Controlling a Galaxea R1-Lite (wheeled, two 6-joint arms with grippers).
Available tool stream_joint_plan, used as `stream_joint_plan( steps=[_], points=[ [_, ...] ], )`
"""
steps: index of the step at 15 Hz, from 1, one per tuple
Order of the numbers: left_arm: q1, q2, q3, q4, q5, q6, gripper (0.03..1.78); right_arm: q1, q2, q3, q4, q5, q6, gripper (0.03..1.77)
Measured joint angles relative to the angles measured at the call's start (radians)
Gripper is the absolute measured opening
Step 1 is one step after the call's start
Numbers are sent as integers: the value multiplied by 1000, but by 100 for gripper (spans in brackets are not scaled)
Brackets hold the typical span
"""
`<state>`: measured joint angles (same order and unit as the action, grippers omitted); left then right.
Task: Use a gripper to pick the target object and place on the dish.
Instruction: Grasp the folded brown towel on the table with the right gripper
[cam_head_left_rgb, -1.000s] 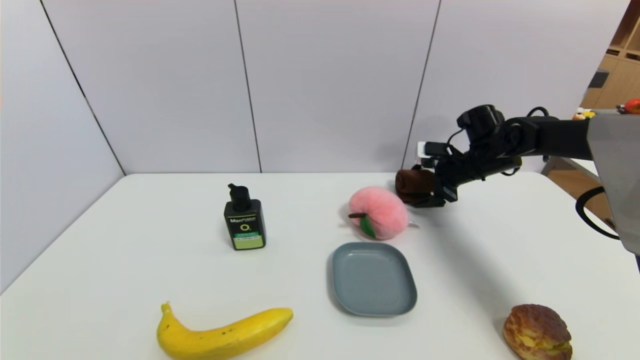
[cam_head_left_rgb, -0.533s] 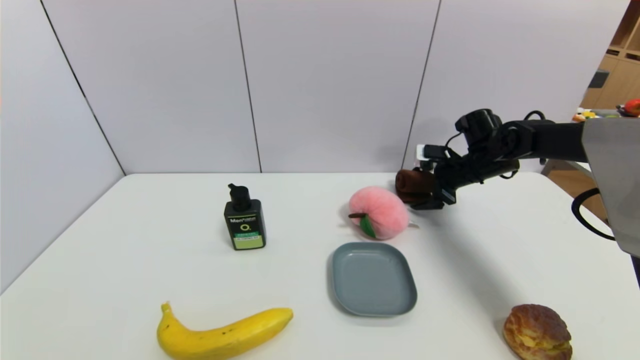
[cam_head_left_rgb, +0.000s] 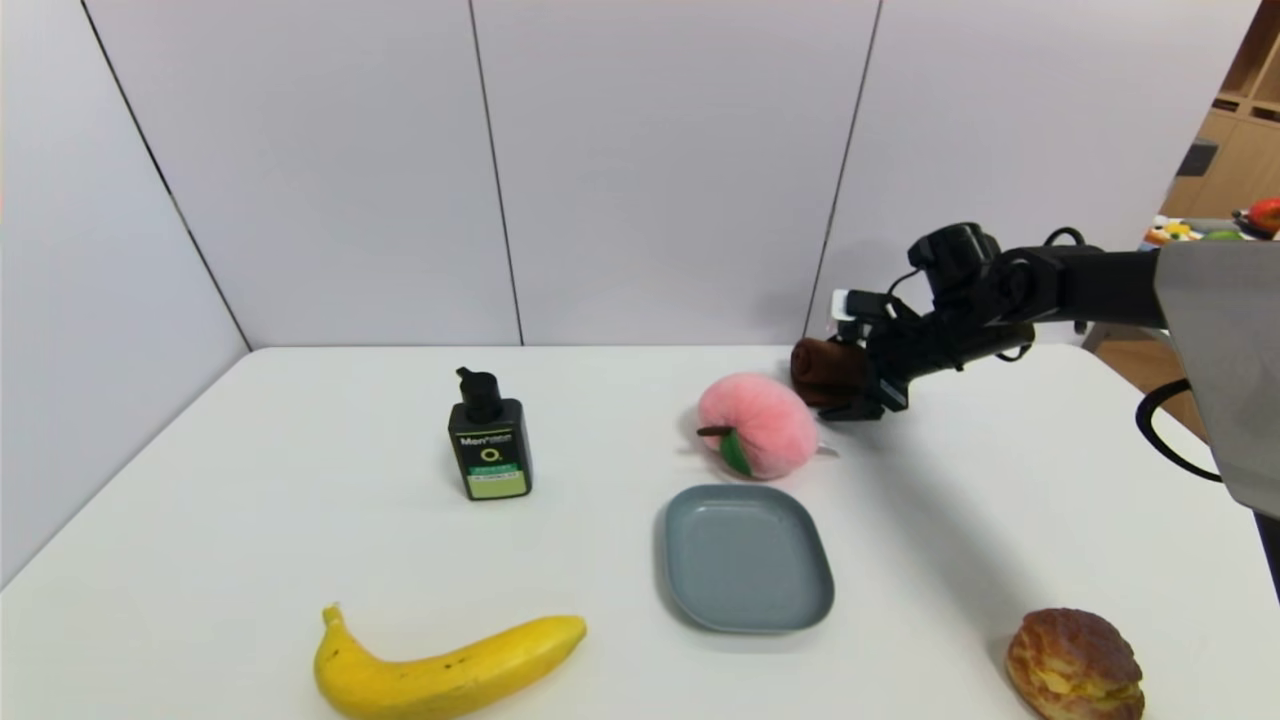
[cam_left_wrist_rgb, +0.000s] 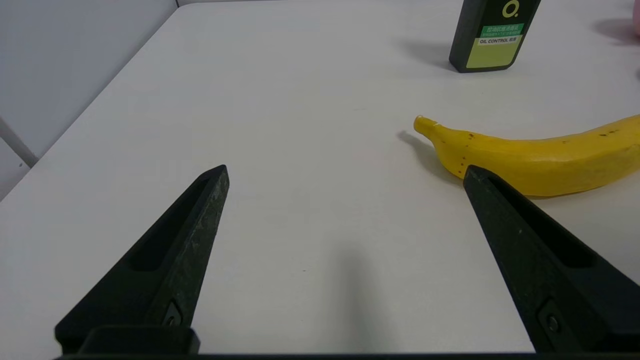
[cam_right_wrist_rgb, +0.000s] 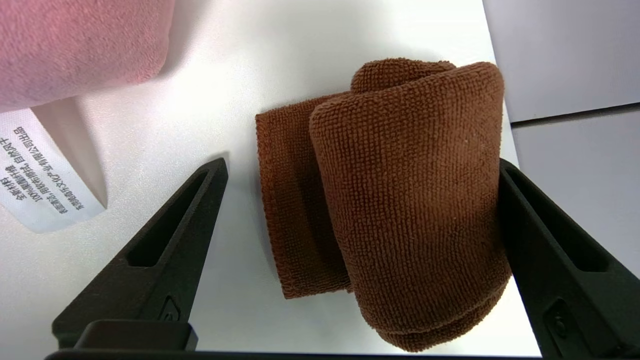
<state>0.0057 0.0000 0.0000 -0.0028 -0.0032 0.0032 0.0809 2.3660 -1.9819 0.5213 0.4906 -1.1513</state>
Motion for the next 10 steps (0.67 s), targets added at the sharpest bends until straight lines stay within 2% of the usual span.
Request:
stream_joint_plan(
  steps=[3,10],
  points=[
    [0,0,0,0,0,0,169,2,10,-1,-4,1,39,171],
    [0,0,0,0,0,0,169,2,23,0,-6,3,48,170]
  ],
)
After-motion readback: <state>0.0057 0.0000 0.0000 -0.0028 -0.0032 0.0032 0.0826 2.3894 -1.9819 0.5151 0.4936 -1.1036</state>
